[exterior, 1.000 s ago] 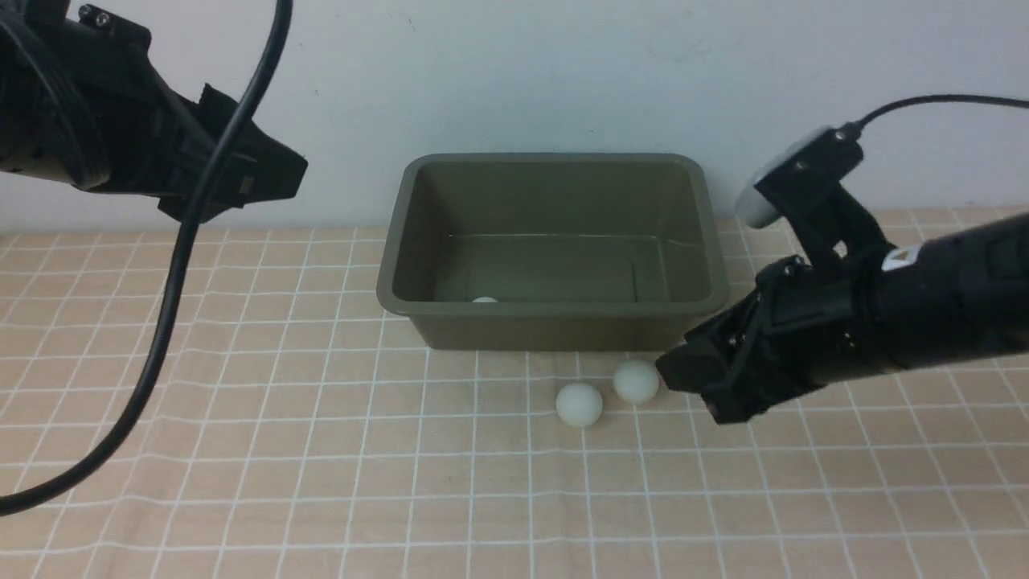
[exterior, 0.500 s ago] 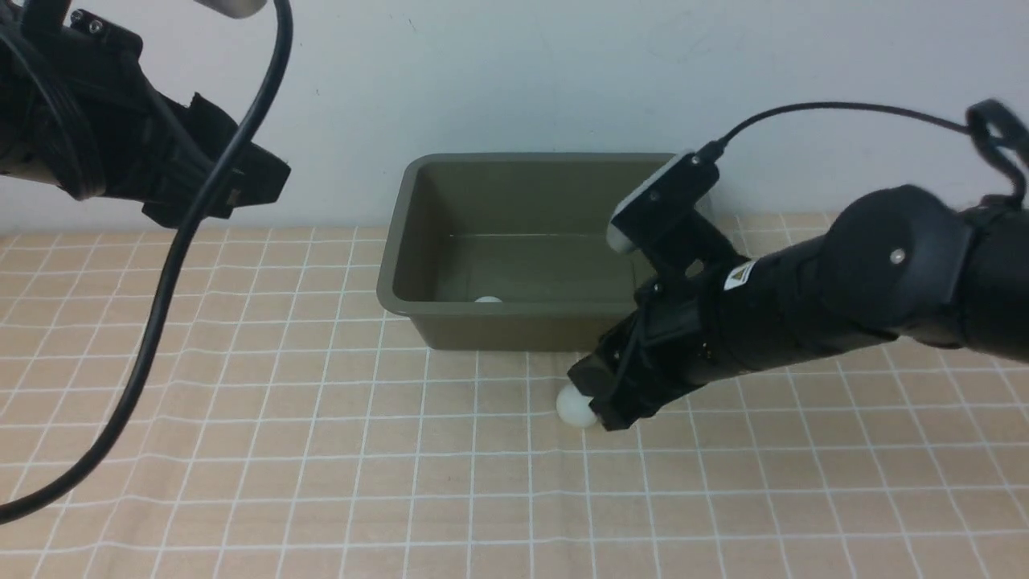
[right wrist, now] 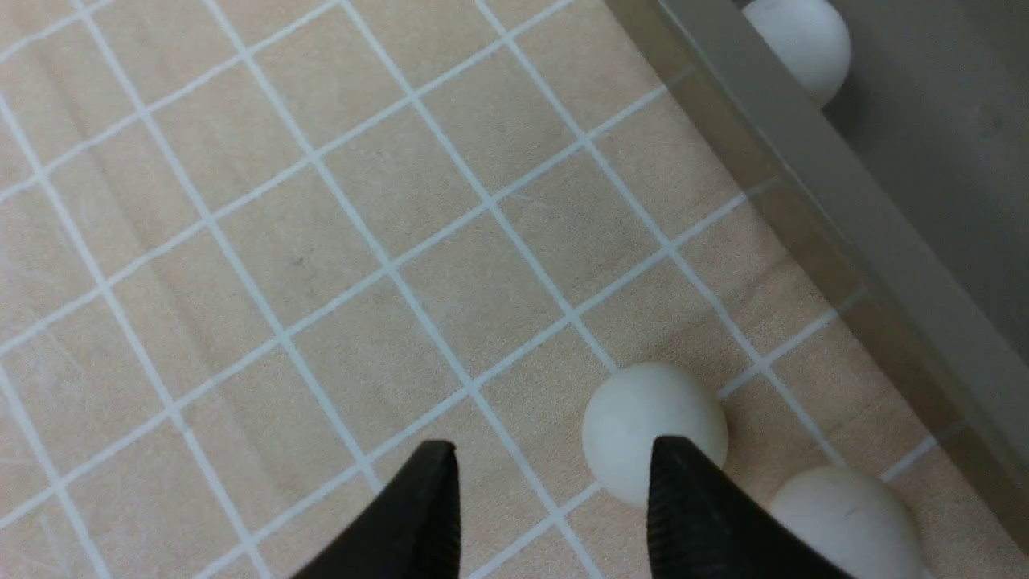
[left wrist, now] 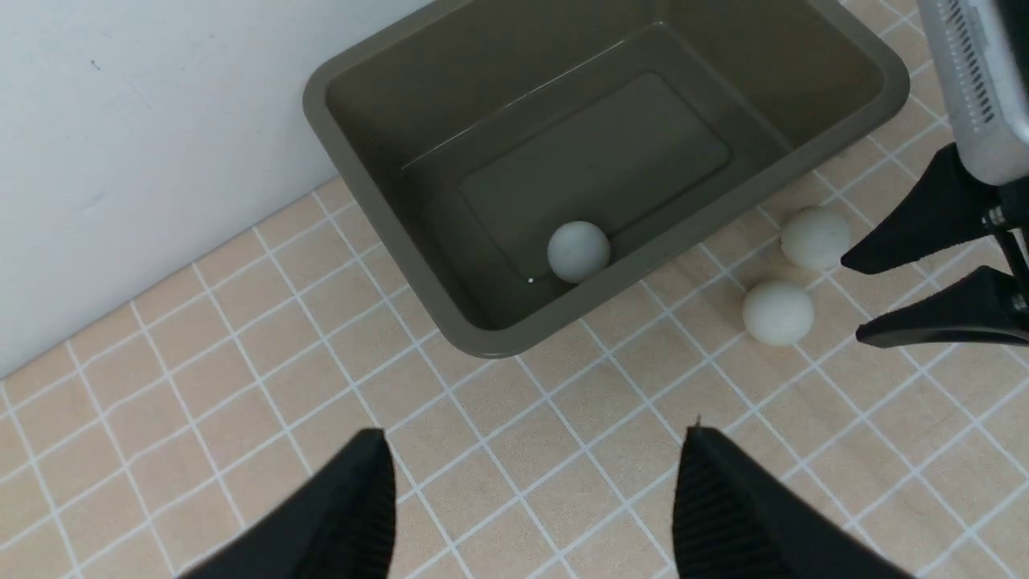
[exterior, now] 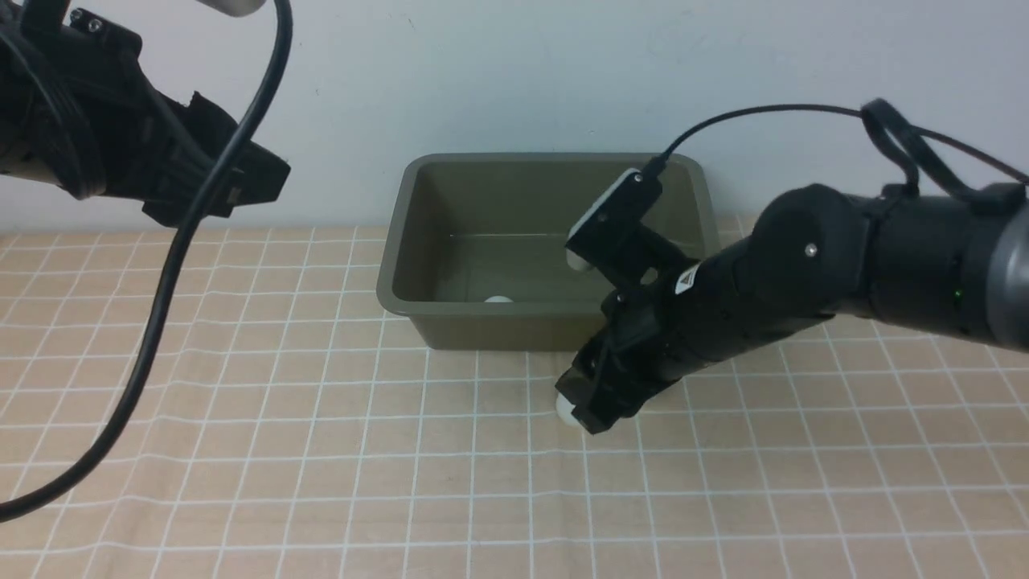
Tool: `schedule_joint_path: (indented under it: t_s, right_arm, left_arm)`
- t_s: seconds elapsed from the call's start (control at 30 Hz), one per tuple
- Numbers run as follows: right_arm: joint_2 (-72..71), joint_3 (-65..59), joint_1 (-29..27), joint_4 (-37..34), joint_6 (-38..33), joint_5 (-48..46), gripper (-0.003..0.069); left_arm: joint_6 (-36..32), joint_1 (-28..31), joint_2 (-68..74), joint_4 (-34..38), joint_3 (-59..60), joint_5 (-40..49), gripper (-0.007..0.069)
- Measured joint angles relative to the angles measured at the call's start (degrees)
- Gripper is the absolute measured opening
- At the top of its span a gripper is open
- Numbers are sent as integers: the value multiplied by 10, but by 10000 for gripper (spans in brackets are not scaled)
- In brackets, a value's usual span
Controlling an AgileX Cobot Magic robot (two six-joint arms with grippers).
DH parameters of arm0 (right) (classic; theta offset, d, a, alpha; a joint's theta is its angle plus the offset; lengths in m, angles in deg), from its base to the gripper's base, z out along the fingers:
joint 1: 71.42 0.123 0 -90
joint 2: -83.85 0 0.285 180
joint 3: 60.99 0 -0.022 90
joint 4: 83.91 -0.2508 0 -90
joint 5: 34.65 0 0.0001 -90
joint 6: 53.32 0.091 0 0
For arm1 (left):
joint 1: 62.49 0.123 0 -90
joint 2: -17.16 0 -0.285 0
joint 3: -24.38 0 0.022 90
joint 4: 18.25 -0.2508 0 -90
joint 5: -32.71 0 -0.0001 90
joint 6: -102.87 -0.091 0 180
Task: Put the table tennis balls into the box on the light coffee tablecloth.
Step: 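Reach for and grasp a ping pong ball on the table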
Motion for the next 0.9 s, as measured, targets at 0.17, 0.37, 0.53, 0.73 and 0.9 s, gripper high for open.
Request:
schedule_joint_path:
  t_s: [0.17, 0.37, 0.53, 0.73, 0.9]
  right_arm:
    - [17, 26, 0, 18, 34, -28, 309]
    - [19, 29, 0, 18, 99, -6, 309]
    - [17, 29, 0, 18, 123, 18, 309]
    - [3, 28, 0, 18, 162, 18, 309]
    - [-8, 28, 15, 18, 192, 18, 309]
  left_arm:
    - [0, 0, 0, 0, 0, 0, 386]
    - [0, 0, 0, 0, 0, 0, 386]
    - [0, 0, 0, 0, 0, -1, 386]
    - [0, 0, 0, -1, 0, -2, 386]
    - [0, 0, 0, -2, 0, -4, 386]
